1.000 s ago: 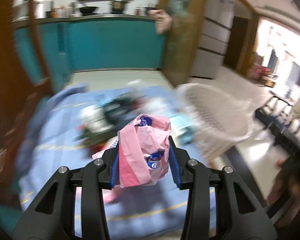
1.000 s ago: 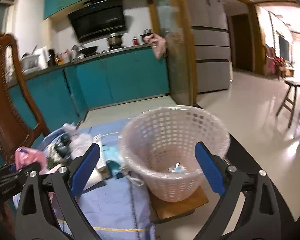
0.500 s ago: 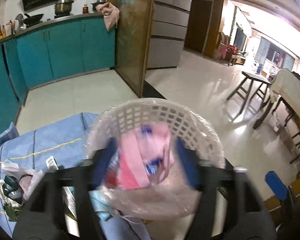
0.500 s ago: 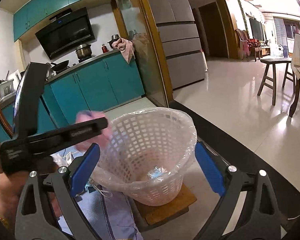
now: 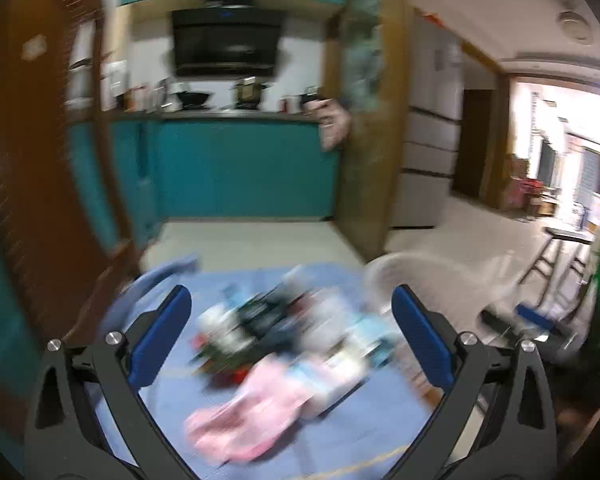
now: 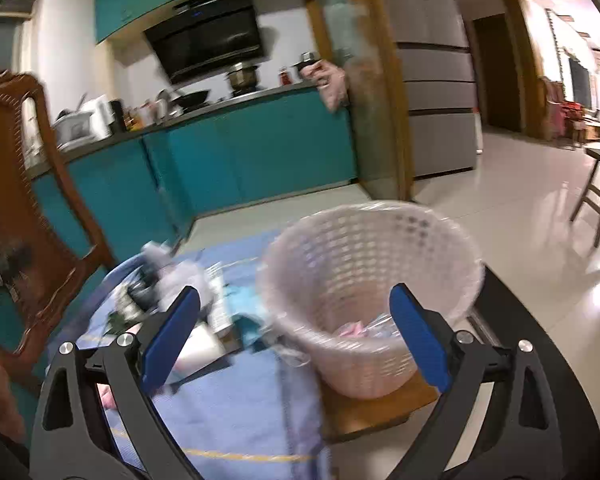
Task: Collect trash
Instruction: 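Carry the pink bag over the basket and open the left tool, then grasp the green scraps on the cloth with the left tool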
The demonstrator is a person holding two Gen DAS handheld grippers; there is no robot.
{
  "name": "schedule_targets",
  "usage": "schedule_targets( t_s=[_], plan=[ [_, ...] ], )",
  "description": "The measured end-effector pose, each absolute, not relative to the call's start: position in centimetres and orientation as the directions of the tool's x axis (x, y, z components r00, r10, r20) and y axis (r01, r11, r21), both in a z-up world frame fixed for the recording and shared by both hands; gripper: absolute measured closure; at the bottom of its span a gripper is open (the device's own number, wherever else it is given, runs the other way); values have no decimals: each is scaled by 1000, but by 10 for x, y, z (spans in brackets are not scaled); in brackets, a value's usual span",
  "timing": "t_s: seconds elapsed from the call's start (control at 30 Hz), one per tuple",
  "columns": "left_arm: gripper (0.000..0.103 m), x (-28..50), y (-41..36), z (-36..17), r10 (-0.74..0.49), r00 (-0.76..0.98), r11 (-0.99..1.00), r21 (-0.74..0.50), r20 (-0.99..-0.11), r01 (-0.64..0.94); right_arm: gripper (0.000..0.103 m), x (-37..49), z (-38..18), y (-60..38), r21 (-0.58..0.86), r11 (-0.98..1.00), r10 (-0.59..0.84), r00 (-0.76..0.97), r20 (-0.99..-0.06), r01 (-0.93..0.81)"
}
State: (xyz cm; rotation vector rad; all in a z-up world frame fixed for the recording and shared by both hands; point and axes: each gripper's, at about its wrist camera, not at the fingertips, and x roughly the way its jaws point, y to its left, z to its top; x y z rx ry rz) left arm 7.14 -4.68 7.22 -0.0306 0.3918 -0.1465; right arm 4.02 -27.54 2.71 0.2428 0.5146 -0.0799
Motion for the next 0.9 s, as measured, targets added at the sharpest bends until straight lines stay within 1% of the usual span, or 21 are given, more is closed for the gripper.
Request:
schedule_targets(
  t_s=[0.03,0.17,0.23,0.33,0.43,0.53,0.63,0.9],
  plan=[
    [3,68,-36,60,-119,907,993,-56,-404,106,10,41,28,-270,215,969,4,865,-501,120],
    [3,69,-9,25,-96,834,995,-68,-544,70,10,38,24,-235,173,984,66,844,-532,31],
    [3,69,-5,17,-65,818,998,-37,-572,53,10,35,23,-223,160,987,85,840,-536,3],
    [3,66,-1,16,-30,820,999,2,-572,38,10,32,25,-213,146,989,100,837,-538,-24],
    [3,58,-1,17,-61,821,998,-16,-567,64,10,29,22,-206,123,992,95,833,-545,-32],
    [3,54,-6,17,-76,817,996,-9,-571,86,10,29,21,-205,115,993,90,834,-545,-32],
    [3,53,-9,16,-73,816,995,10,-573,96,10,30,20,-204,118,993,88,829,-552,-26],
    [3,58,-13,10,-85,802,994,3,-592,107,10,31,19,-207,117,993,87,828,-554,-26]
  ],
)
